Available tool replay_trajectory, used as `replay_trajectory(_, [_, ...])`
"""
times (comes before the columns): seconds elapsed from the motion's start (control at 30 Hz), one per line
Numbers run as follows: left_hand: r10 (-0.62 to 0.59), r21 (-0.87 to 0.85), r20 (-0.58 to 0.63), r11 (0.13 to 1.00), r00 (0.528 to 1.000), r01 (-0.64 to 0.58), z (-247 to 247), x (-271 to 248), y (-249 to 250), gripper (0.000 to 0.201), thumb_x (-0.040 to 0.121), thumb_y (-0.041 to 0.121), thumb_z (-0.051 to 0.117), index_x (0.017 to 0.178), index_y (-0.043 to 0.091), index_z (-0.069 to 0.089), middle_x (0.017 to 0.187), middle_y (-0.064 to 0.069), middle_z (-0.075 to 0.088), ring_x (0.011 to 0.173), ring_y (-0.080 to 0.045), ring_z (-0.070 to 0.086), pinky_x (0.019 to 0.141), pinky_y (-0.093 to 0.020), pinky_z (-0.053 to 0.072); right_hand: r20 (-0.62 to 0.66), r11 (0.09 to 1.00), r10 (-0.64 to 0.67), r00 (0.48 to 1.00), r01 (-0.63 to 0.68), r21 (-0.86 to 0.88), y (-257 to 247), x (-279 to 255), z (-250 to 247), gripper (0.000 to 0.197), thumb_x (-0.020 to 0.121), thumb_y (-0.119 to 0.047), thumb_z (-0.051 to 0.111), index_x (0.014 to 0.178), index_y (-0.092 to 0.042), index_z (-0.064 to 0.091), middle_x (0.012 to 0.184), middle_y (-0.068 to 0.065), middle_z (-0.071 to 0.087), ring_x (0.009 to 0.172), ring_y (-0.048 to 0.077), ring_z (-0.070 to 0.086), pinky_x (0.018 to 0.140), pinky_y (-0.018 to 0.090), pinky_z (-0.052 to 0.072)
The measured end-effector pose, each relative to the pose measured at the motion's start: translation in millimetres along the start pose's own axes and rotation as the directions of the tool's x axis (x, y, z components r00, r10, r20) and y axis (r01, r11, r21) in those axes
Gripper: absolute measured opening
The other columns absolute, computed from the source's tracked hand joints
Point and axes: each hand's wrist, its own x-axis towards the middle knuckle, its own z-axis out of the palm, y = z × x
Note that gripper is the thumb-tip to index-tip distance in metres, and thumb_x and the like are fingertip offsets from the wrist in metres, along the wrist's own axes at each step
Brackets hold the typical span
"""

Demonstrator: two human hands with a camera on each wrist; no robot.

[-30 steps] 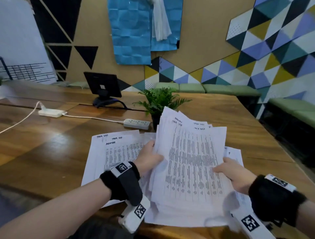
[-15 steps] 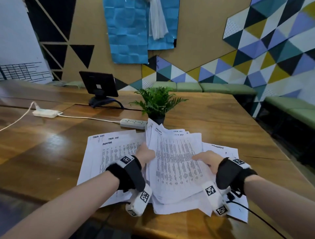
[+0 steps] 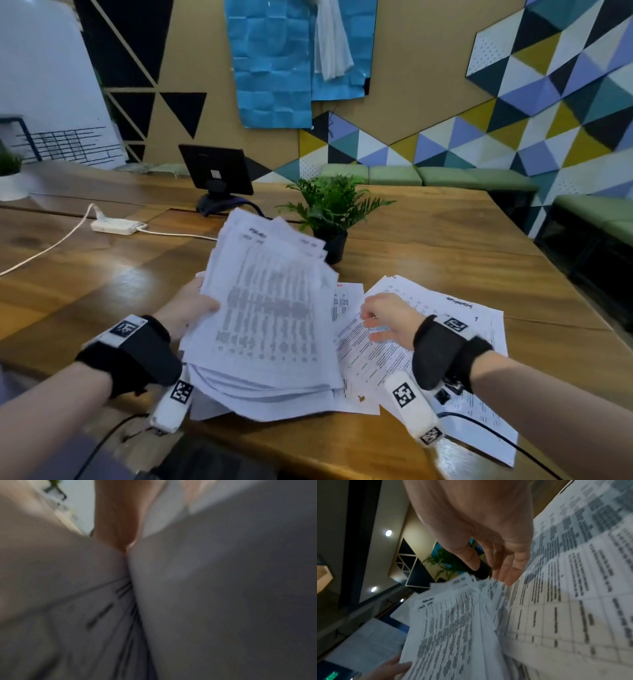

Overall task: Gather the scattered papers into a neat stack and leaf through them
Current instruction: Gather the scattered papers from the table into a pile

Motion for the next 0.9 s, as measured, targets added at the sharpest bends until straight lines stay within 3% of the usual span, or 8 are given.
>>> replay_trajectory(0.17, [-0.188, 0.499, -0.193, 0.826, 0.963, 0.261, -45.6, 103.9, -87.0, 0.062, 0.048, 0.028, 0.066, 0.105, 0.003, 0.061, 0.123, -0.024, 0.061, 0.113, -0.042, 0.058, 0.097, -0.049, 0.049, 0.065, 0.995, -0.029, 0.997, 0.035, -0.092, -7.7, 8.3, 46.1, 0.022, 0.092, -0.006, 0.047, 0.113, -0.007, 0.053, 0.107, 0.011, 0.049, 0.093, 0.022, 0.049, 0.088, 0.039, 0.048])
replay_trajectory(0.27, [-0.218, 0.479, -0.207, 0.827, 0.954, 0.293, -35.8, 86.9, -68.1, 0.061, 0.063, 0.024, 0.068, 0.117, -0.002, 0.058, 0.127, -0.029, 0.057, 0.119, -0.044, 0.055, 0.098, -0.051, 0.049, 0.083, 0.986, -0.017, 0.996, 0.031, -0.162, -14.4, 14.3, 59.8, 0.044, 0.094, -0.013, 0.048, 0.136, 0.001, 0.044, 0.127, 0.016, 0.051, 0.102, 0.023, 0.045, 0.096, 0.041, 0.046])
replay_trajectory(0.37, [-0.29, 0.205, -0.137, 0.927, 0.947, 0.313, -6.0, 36.5, -22.8, 0.042, 0.086, 0.005, 0.061, 0.124, -0.009, 0.05, 0.115, -0.033, 0.058, 0.102, -0.052, 0.06, 0.069, -0.055, 0.053, 0.151, 0.984, 0.019, 0.988, 0.008, -0.177, -18.5, 12.2, 63.5, 0.053, 0.093, -0.015, 0.055, 0.141, -0.004, 0.035, 0.141, 0.016, 0.044, 0.125, 0.03, 0.046, 0.097, 0.045, 0.047])
replay_trajectory(0.43, [-0.284, 0.086, -0.115, 0.952, 0.952, 0.295, 0.1, 37.6, -19.9, 0.058, 0.081, 0.007, 0.067, 0.132, -0.007, 0.042, 0.115, -0.032, 0.055, 0.082, -0.046, 0.06, 0.054, -0.046, 0.053, 0.162, 0.982, 0.019, 0.987, 0.012, -0.189, -17.0, 12.1, 63.3, 0.053, 0.094, -0.014, 0.053, 0.142, -0.004, 0.033, 0.141, 0.016, 0.043, 0.127, 0.031, 0.045, 0.096, 0.045, 0.048])
replay_trajectory(0.53, [-0.247, -0.004, -0.133, 0.969, 0.96, 0.249, 4.9, 46.0, -22.7, 0.098, 0.062, 0.006, 0.078, 0.145, -0.001, 0.025, 0.134, -0.03, 0.05, 0.105, -0.049, 0.061, 0.081, -0.059, 0.054, 0.068, 0.965, -0.013, 0.998, 0.03, -0.261, -15.3, 12.3, 63.9, 0.051, 0.094, -0.009, 0.043, 0.143, -0.004, 0.03, 0.128, 0.017, 0.046, 0.095, 0.029, 0.053, 0.069, 0.032, 0.049])
replay_trajectory(0.6, [-0.233, -0.025, -0.098, 0.973, 0.968, 0.231, 12.7, 43.2, -19.5, 0.073, 0.071, -0.005, 0.071, 0.136, -0.012, 0.039, 0.125, -0.031, 0.058, 0.107, -0.046, 0.063, 0.092, -0.055, 0.051, 0.055, 0.939, -0.032, 0.998, 0.049, -0.34, -14.7, 11.7, 63.0, 0.049, 0.094, -0.003, 0.037, 0.143, 0.002, 0.032, 0.122, 0.021, 0.048, 0.087, 0.032, 0.055, 0.058, 0.025, 0.041])
replay_trajectory(0.7, [-0.066, 0.095, -0.085, 0.993, 0.994, 0.074, 22.9, 31.1, -8.8, 0.05, 0.077, -0.014, 0.058, 0.126, -0.007, 0.051, 0.126, -0.018, 0.061, 0.115, -0.04, 0.057, 0.102, -0.051, 0.045, 0.084, 0.843, -0.065, 0.994, 0.099, -0.529, -10.6, 4.2, 50.3, 0.049, 0.095, -0.001, 0.031, 0.143, 0.002, 0.03, 0.146, 0.022, 0.039, 0.13, 0.035, 0.043, 0.093, 0.032, 0.044])
replay_trajectory(0.9, [0.226, 0.214, -0.162, 0.958, 0.961, -0.19, 3.7, 2.0, 15.6, 0.055, 0.078, -0.01, 0.058, 0.129, 0.011, 0.05, 0.121, -0.012, 0.061, 0.111, -0.033, 0.059, 0.098, -0.049, 0.047, 0.173, 0.644, -0.09, 0.981, 0.19, -0.742, 14.1, -1.8, 11.2, 0.046, 0.096, -0.01, 0.033, 0.139, -0.013, 0.047, 0.149, 0.007, 0.041, 0.135, 0.025, 0.04, 0.104, 0.028, 0.035])
